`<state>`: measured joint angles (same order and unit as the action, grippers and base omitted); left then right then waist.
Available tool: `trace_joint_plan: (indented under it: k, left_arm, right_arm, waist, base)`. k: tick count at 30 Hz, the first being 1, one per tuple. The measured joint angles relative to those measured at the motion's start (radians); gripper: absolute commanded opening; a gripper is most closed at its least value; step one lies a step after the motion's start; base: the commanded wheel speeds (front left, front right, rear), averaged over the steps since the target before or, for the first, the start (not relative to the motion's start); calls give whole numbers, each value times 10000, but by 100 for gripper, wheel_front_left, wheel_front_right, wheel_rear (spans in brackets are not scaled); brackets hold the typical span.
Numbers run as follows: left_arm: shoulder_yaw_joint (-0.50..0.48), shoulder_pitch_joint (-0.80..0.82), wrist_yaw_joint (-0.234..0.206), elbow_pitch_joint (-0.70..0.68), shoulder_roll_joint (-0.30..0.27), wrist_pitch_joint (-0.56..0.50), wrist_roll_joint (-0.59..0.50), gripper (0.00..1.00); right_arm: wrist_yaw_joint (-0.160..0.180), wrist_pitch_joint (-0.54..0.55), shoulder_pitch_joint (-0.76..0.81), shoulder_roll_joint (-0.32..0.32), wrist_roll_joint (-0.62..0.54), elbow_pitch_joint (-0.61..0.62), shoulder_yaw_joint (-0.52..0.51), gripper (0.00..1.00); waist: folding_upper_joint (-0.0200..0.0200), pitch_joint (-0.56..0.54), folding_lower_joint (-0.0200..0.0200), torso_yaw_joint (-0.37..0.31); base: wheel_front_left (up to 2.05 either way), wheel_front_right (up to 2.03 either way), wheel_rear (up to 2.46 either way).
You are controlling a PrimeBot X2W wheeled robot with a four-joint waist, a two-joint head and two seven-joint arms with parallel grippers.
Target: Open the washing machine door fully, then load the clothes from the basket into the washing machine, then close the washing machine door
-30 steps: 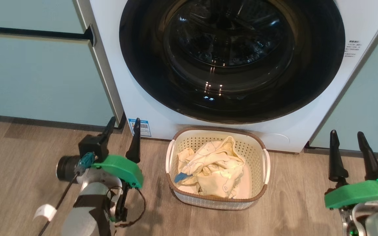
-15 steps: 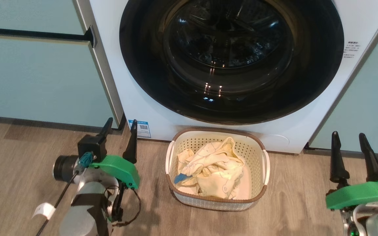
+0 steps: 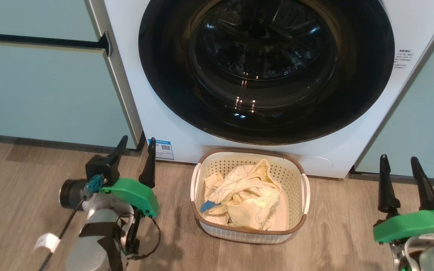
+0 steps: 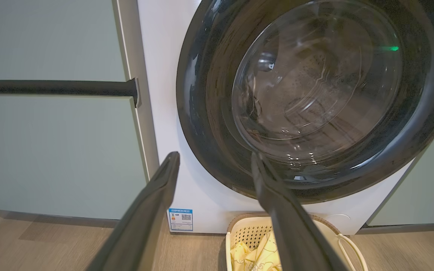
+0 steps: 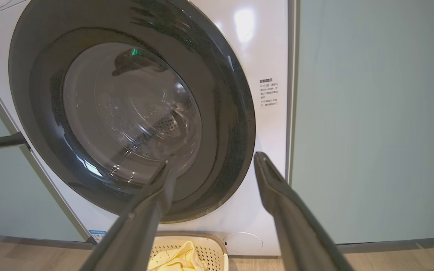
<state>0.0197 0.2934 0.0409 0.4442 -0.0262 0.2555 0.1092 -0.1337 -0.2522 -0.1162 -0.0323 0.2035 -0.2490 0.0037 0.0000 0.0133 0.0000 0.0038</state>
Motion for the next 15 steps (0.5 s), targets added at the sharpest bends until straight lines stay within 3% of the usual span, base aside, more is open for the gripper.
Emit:
trace_joint_plan:
  k: [15]
  left_arm:
    - [-113, -11, 92, 117, 2, 0, 54, 100]
  right_arm:
    - [0, 0, 0, -2, 6, -79, -13, 100]
  waist:
    - [0, 10, 0, -26]
  base:
    - [0, 0, 0]
